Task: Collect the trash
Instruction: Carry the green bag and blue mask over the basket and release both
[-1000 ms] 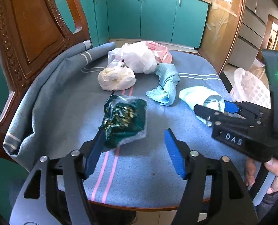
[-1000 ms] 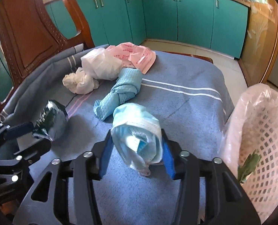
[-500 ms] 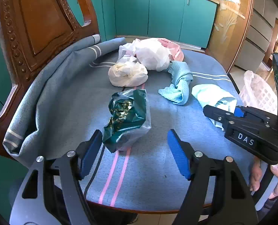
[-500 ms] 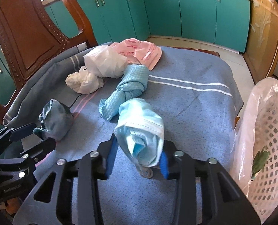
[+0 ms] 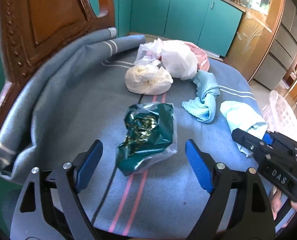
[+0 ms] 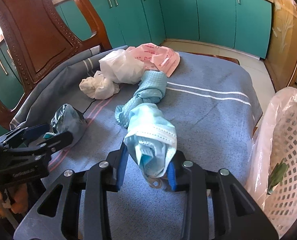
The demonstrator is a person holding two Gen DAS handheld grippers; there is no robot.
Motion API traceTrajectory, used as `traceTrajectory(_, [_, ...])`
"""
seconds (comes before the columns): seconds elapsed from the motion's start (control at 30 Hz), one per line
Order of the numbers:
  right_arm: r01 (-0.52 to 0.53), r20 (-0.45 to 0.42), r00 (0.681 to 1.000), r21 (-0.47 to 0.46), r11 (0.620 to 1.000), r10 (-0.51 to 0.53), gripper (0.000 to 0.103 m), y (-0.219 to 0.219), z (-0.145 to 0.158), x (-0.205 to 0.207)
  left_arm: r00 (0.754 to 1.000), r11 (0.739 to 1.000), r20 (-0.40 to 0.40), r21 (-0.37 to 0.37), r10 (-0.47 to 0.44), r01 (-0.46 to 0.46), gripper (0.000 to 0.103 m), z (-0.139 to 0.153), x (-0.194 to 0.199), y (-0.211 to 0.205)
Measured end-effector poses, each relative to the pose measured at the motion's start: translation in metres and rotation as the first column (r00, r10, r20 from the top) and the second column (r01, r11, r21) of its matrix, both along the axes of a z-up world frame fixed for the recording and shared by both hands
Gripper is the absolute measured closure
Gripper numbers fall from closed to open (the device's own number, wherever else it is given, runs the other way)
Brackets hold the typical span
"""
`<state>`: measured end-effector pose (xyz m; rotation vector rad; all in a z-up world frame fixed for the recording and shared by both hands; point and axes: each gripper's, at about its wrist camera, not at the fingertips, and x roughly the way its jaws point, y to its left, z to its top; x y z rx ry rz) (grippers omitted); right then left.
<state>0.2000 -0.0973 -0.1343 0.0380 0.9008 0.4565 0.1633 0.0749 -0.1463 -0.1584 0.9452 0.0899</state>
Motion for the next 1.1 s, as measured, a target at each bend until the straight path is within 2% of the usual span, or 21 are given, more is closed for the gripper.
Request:
traceTrajectory(0.03, [-0.002,0.004,1.000,-0.005,1.000,0.002,0.069,0.001,0.000,-0.001,1.000,1.000,-0.004,-0.004,0.003,-0.003,0.019,-0.002,0.002,0.000])
traceTrajectory(0.1, [-0.004,0.006,1.000,-0.009,1.000,0.004,0.069,0.001,0.001,-0.001,1.000,1.000,0.003,0.006,0.016,-0.016,0.032,-0.004,0.003,-0.002])
traceTrajectory(0.13, [-0.005,0.007,1.000,-0.008,1.000,0.005,0.069,0.001,0.002,-0.001,1.000,1.000,0.008,0.019,0.017,-0.018,0.042,-0.004,0.003,-0.003])
traceTrajectory(0.17, [-0.005,0.008,1.000,-0.007,1.000,0.005,0.069,0.000,0.003,-0.001,1.000,0.999,0.014,0.030,0.017,-0.017,0.046,-0.004,0.002,-0.005])
traceTrajectory(0.33, [-0.004,0.025,1.000,-0.007,1.000,0.004,0.069,-0.002,0.008,-0.003,0.998,0.996,0.070,0.091,0.008,-0.015,0.053,0.004,-0.007,-0.013])
traceTrajectory(0.47, [0.005,0.063,0.998,0.017,1.000,-0.006,0.069,-0.007,0.020,-0.008,0.992,0.990,0.123,0.142,0.000,-0.018,0.052,0.022,-0.019,-0.021])
traceTrajectory(0.6, [0.027,0.136,0.990,0.089,0.996,-0.039,0.069,-0.024,0.047,-0.017,0.983,0.984,0.184,0.176,-0.018,-0.015,0.052,0.042,-0.029,-0.032])
traceTrajectory(0.73, [0.104,0.254,0.958,0.117,0.988,-0.131,0.069,-0.057,0.073,-0.032,0.975,0.985,0.212,0.171,-0.066,0.029,0.052,0.056,-0.031,-0.049])
traceTrajectory(0.87, [0.213,0.302,0.925,0.091,0.973,-0.231,0.069,-0.096,0.084,-0.037,0.968,0.983,0.215,0.152,-0.131,0.099,0.052,0.061,-0.024,-0.077])
traceTrajectory(1.0, [0.352,0.287,0.884,0.109,0.930,-0.368,0.069,-0.158,0.081,-0.046,0.950,0.971,0.214,0.124,-0.226,0.203,0.052,0.065,-0.012,-0.115])
traceTrajectory(1.1, [0.466,0.204,0.851,0.131,0.875,-0.483,0.069,-0.211,0.063,-0.054,0.929,0.953,0.217,0.110,-0.299,0.281,0.052,0.065,-0.004,-0.149])
